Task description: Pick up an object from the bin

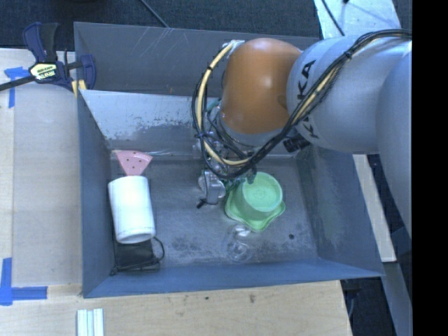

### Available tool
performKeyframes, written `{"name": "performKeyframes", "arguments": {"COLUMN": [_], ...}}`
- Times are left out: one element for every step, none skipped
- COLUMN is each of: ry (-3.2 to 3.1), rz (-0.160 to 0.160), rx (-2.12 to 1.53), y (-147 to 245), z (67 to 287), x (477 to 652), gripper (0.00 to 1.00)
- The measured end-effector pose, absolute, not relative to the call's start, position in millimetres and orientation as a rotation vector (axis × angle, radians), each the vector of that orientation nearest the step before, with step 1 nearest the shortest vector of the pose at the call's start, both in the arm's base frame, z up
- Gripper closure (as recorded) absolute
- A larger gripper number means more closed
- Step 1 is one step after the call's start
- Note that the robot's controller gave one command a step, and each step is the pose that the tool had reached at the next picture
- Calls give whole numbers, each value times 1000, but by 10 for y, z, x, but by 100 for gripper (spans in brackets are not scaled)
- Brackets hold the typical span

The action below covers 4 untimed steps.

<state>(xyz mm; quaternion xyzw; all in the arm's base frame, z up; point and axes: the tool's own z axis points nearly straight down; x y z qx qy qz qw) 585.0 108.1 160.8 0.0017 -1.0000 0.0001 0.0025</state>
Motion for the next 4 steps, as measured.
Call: {"name": "performKeyframes", "arguments": {"ry": [-3144, -3149, -3143, -3130], "rz": [-1, -3, 1, -3], "rx": [2, 113, -26, -334], "y": [1076, 769, 526, 429], "z": [1657, 1276, 995, 908], "x": [5863, 5966, 5794, 5843], "gripper": [0, 0, 0, 0]}}
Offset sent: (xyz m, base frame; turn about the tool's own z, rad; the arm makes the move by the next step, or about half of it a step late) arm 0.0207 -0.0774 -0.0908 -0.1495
